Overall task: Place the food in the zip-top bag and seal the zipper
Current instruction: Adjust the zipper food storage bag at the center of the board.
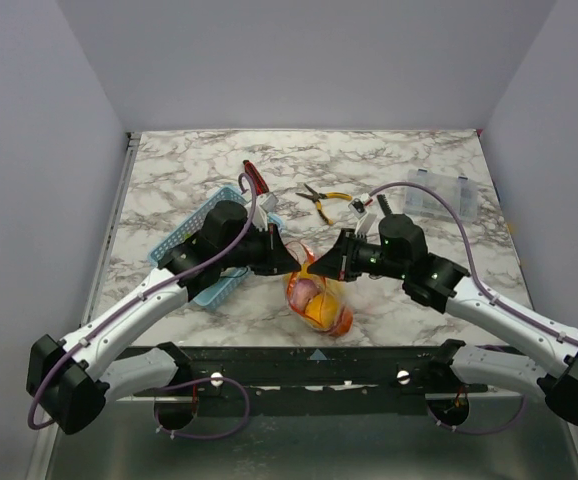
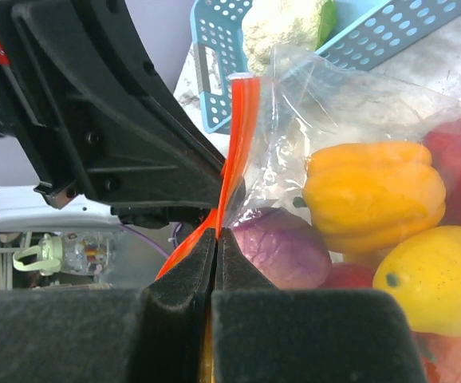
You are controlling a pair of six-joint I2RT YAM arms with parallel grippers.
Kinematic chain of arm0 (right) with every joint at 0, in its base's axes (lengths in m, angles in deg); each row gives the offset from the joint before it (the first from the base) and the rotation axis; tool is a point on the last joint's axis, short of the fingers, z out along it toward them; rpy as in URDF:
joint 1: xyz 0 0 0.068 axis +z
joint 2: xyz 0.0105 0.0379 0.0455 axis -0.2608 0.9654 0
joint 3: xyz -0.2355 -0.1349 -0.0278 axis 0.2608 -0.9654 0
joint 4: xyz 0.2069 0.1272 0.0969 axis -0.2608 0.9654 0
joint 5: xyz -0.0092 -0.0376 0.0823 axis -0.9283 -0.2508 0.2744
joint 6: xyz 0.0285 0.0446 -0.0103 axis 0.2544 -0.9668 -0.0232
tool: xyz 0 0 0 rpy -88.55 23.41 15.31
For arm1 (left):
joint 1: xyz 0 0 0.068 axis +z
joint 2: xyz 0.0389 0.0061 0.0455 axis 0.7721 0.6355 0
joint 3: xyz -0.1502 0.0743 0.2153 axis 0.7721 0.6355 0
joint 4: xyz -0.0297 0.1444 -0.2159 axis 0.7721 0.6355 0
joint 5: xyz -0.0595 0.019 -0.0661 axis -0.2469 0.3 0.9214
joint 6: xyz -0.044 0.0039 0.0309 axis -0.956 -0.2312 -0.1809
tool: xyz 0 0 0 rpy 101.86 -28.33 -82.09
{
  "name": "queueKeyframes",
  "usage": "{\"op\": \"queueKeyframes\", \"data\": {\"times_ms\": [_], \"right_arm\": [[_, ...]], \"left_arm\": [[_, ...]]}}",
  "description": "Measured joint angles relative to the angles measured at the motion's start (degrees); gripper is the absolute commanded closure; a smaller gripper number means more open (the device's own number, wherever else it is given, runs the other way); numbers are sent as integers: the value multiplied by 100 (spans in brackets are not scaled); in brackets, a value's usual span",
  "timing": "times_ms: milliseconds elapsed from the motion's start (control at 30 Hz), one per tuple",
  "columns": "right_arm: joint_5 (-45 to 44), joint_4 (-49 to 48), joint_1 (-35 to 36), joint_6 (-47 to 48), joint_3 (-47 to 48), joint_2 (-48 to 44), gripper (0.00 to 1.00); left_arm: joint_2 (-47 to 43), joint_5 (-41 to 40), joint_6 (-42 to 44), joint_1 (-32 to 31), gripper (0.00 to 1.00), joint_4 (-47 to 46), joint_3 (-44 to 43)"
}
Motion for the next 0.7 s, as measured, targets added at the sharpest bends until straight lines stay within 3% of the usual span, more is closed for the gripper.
{"op": "queueKeyframes", "data": {"times_ms": [167, 267, 433, 567, 700], "right_arm": [[-9, -356, 0, -164, -179, 2, 100], [-15, -474, 2, -234, -247, 2, 100], [-15, -577, 2, -240, -251, 2, 100], [-11, -601, 2, -234, -251, 11, 100], [26, -656, 2, -192, -251, 129, 100]], "left_arm": [[-782, -168, -706, 2, 45, -688, 761], [-1119, -278, -925, 2, 33, -935, 909], [-1176, -387, -1178, 0, 5, -1185, 953], [-1027, -522, -1346, 0, 3, -1147, 885], [-688, -782, -1504, -2, 16, -962, 610]]}}
